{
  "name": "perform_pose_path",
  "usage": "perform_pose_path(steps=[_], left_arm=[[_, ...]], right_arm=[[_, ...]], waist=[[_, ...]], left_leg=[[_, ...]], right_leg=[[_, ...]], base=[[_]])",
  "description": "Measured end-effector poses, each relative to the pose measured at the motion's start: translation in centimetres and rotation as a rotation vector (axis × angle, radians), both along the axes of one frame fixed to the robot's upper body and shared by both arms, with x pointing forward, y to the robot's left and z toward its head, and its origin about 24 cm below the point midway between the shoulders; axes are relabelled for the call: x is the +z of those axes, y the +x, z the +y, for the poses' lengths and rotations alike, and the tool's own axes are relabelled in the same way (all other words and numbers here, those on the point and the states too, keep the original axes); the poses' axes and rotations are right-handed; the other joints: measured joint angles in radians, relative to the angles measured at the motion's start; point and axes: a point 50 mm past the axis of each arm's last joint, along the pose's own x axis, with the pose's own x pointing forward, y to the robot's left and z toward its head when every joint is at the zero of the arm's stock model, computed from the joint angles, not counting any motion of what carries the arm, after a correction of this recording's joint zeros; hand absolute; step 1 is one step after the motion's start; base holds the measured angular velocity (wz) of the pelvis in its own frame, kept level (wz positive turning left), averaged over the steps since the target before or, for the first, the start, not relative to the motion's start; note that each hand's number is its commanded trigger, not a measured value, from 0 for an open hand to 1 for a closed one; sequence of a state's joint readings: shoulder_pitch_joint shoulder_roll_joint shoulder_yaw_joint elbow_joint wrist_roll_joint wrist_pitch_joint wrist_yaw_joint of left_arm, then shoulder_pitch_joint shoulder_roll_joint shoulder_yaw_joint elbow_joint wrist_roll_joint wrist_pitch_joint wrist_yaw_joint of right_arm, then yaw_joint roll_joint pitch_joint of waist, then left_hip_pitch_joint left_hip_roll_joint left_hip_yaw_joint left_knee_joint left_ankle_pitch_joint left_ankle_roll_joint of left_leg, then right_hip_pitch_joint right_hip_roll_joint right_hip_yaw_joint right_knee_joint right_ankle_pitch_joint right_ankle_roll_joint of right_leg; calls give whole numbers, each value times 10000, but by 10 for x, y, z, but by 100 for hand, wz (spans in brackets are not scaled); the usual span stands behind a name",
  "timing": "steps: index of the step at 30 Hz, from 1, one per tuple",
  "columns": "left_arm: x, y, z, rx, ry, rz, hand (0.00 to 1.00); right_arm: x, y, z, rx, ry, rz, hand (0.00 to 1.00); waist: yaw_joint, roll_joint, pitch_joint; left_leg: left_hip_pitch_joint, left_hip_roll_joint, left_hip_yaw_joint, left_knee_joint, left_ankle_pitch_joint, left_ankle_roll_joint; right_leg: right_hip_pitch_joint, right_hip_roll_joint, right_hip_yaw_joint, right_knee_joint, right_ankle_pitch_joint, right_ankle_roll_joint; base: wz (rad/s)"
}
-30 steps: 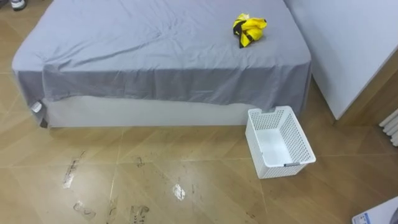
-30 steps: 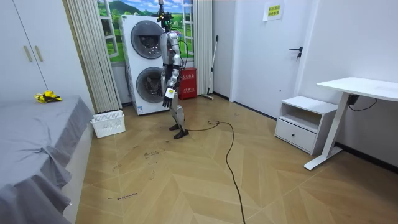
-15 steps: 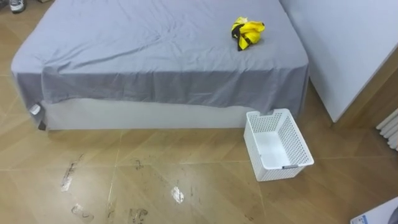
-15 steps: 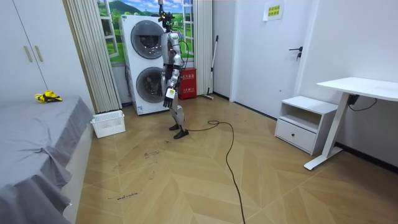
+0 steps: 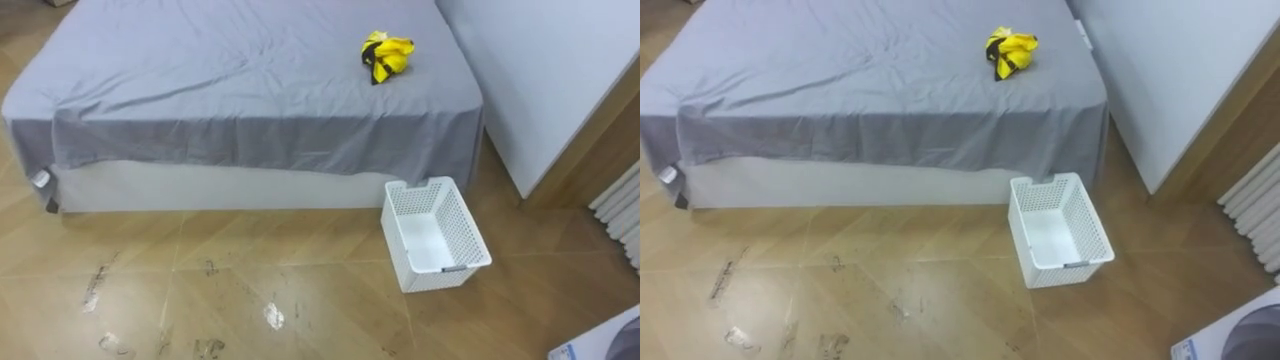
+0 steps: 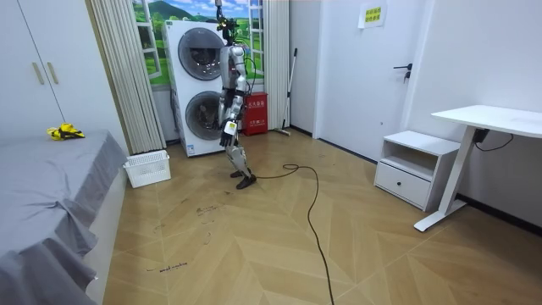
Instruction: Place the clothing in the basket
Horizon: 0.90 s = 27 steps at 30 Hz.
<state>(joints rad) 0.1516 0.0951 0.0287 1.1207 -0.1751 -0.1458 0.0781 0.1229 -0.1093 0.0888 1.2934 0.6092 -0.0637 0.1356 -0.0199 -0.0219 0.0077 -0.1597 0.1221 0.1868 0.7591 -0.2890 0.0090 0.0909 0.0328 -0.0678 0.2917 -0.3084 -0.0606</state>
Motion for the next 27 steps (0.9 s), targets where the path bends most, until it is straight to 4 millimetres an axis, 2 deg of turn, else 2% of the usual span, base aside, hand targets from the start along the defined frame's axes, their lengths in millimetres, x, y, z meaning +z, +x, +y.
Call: perform_pose_path(steps=[1,2,3,4,5,6,7,8,9,10,11,12,13,14,15,16,17,18,19,20,21,22,23,24,25,26,27], left_arm=[[0,2,0,129,-51,-111,0],[1,3,-1,378,-137,-278,0],[2,7,-3,456,-260,-474,0],[2,8,-4,587,-345,-582,0],[3,9,-5,818,-436,-788,0],[4,9,-4,987,-430,-940,0],[4,8,-3,1082,-416,-1026,0],[5,8,-2,1182,-362,-1163,0],[5,5,0,1266,-307,-1159,0],[5,4,0,1261,-293,-1194,0],[5,6,0,1234,-282,-1296,0],[7,8,1,1205,-250,-1444,0],[7,10,1,1170,-242,-1524,0],[7,14,0,1065,-268,-1585,0],[7,14,-1,897,-279,-1547,0],[7,13,-2,835,-284,-1509,0],[6,11,-3,771,-266,-1385,0],[5,11,-4,581,-251,-1319,0],[5,9,-5,471,-261,-1268,0],[4,7,-7,297,-271,-1168,0],[4,8,-6,118,-213,-1155,0],[5,8,-7,12,-189,-1147,0],[5,12,-8,-167,-179,-1207,0],[7,18,-9,-388,-145,-1346,0],[7,20,-9,-487,-147,-1361,0],[7,22,-11,-676,-170,-1357,0],[6,22,-15,-845,-248,-1251,0]], right_arm=[[0,-1,0,-75,5,2,0],[0,-3,-3,-175,-49,44,0],[1,-4,-6,-283,-128,34,0],[1,-5,-8,-385,-163,51,0],[2,-7,-10,-492,-262,139,0],[2,-9,-11,-512,-311,199,0],[2,-10,-11,-510,-319,247,0],[1,-13,-11,-489,-326,373,0],[1,-17,-11,-477,-325,411,0],[2,-18,-11,-443,-351,400,0],[2,-17,-14,-414,-410,367,0],[3,-15,-14,-446,-398,286,0],[3,-15,-15,-510,-379,247,0],[3,-13,-15,-554,-385,122,0],[3,-11,-15,-626,-354,19,0],[3,-12,-14,-647,-317,19,0],[3,-11,-12,-650,-274,-10,0],[4,-6,-12,-638,-248,-191,0],[4,-3,-12,-599,-260,-345,0],[5,9,-11,-509,-253,-707,0],[7,22,-7,-397,-150,-1137,0],[8,29,-6,-313,-115,-1360,0],[12,42,-5,-252,-72,-1895,0],[16,57,-4,-173,-79,-2431,0],[18,62,-4,-139,-90,-2619,0],[20,72,-3,-75,-119,-2905,0],[22,77,-4,-125,-207,-3099,0]], waist=[[-28,-37,37],[-14,-72,21],[-19,-100,37],[-5,-125,22],[23,-158,-7],[169,-128,12],[252,-115,3],[290,-54,40],[267,-113,9],[273,-137,1],[271,-111,-77],[278,-378,-82],[271,-378,-62],[248,-356,-56],[248,-343,-62],[271,-371,-48],[292,-379,-37],[289,-372,-31],[308,-313,-37],[351,-218,-29],[486,-101,-10],[460,-159,44],[429,-33,61],[379,5,63],[352,52,114],[271,24,131],[198,112,127]], left_leg=[[-337,55,-39,506,209,40],[-755,-174,-263,526,190,135],[-1206,-632,-377,-462,162,187],[-1440,-856,-430,-1128,219,131],[-1796,-1193,-435,-2744,607,-255],[-2060,-1227,-381,-4254,1359,-280],[-2153,-1154,-374,-4801,1681,-318],[-2210,-1017,-368,-5459,2194,-301],[-2303,-1050,-327,-5384,2898,-176],[-2357,-1107,-306,-5205,3179,-76],[-2519,-1299,-118,-4660,3436,161],[-2680,-1652,46,-4075,3240,543],[-2748,-1821,46,-3745,3057,802],[-2874,-2021,124,-3126,2459,917],[-2726,-2117,167,-2795,1964,1009],[-2559,-2200,158,-2745,1765,1067],[-2087,-2304,172,-2776,1496,1210],[-1550,-2421,122,-2947,1253,1305],[-1343,-2427,70,-3006,1129,1352],[-838,-2423,-68,-3286,906,1434],[-314,-2396,-121,-3688,839,1439],[-63,-2394,-187,-3890,831,1431],[234,-2325,-436,-4095,771,1393],[497,-2231,-543,-4231,669,1386],[627,-2196,-611,-4288,631,1367],[880,-2155,-819,-4376,477,1325],[1188,-2051,-1061,-4406,243,1269]], right_leg=[[82,21,63,46,-45,-25],[156,-104,105,97,-141,-43],[83,-341,104,203,-269,25],[76,-456,115,208,-328,73],[100,-620,247,216,-447,153],[152,-742,366,208,-601,205],[211,-807,436,188,-670,231],[472,-881,662,112,-881,335],[782,-1104,780,-43,-1117,496],[890,-1233,843,-123,-1221,596],[1065,-1475,885,-321,-1388,844],[1234,-1929,973,-526,-1433,1173],[1348,-2091,953,-577,-1447,1242],[1407,-2318,792,-261,-1357,1297],[1266,-2490,687,701,-1197,1399],[1101,-2578,644,1416,-1040,1496],[596,-2709,613,3027,-379,1549],[156,-2819,556,4473,779,1541],[-82,-2830,498,5029,1477,1496],[-637,-2836,451,6053,2520,1450],[-1316,-2723,269,6928,1944,1259],[-1677,-2650,87,7146,1584,1193],[-2396,-2340,-324,7134,913,1026],[-3152,-1981,-639,6611,406,907],[-3488,-1821,-815,6180,266,853],[-3988,-1520,-1024,4917,208,776],[-4214,-1181,-1100,3204,388,711]], base=[[9],[4],[0],[-11],[-37],[-56],[-69],[-55],[-43],[-33],[-38],[-36],[-23],[-3],[4],[10],[12],[10],[0],[-17],[-16],[6],[32],[40],[38],[47],[44]])
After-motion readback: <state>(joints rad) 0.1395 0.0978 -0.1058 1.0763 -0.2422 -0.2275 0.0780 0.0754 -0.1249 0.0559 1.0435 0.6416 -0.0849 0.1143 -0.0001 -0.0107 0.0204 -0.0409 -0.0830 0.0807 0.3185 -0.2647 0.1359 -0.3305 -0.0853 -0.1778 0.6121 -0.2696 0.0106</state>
